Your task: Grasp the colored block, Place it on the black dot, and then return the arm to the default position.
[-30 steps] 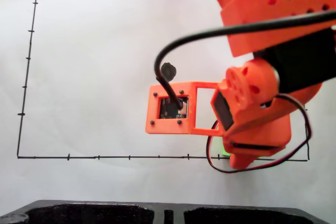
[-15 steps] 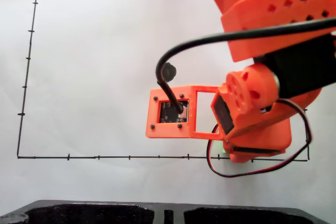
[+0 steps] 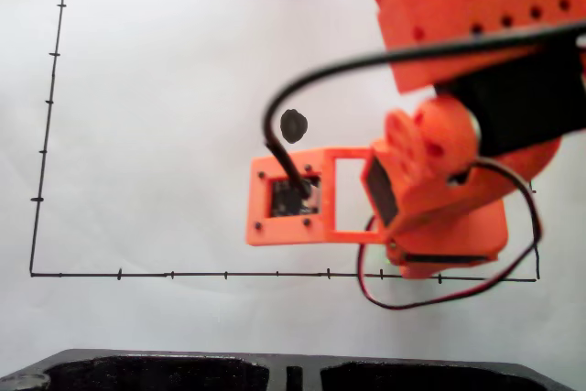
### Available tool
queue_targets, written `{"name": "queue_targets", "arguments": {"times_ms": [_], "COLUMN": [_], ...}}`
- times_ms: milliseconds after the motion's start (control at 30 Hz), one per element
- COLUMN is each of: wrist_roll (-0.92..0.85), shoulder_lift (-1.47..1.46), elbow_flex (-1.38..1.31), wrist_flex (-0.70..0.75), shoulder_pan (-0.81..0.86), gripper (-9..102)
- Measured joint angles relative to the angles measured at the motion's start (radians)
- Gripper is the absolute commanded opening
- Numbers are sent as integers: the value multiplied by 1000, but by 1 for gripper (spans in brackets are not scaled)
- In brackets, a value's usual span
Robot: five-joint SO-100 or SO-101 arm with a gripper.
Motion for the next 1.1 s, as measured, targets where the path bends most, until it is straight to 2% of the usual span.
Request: {"name": "queue_targets", "arguments": {"times_ms": [167, 633, 1100], "wrist_roll": [-40, -238, -364], "shoulder_lift": [152, 474, 540], "elbow_flex": [110, 506, 719], "wrist_flex": [55, 58, 5], "shoulder_pan": [29, 135, 238], "gripper": [11, 10, 11]}}
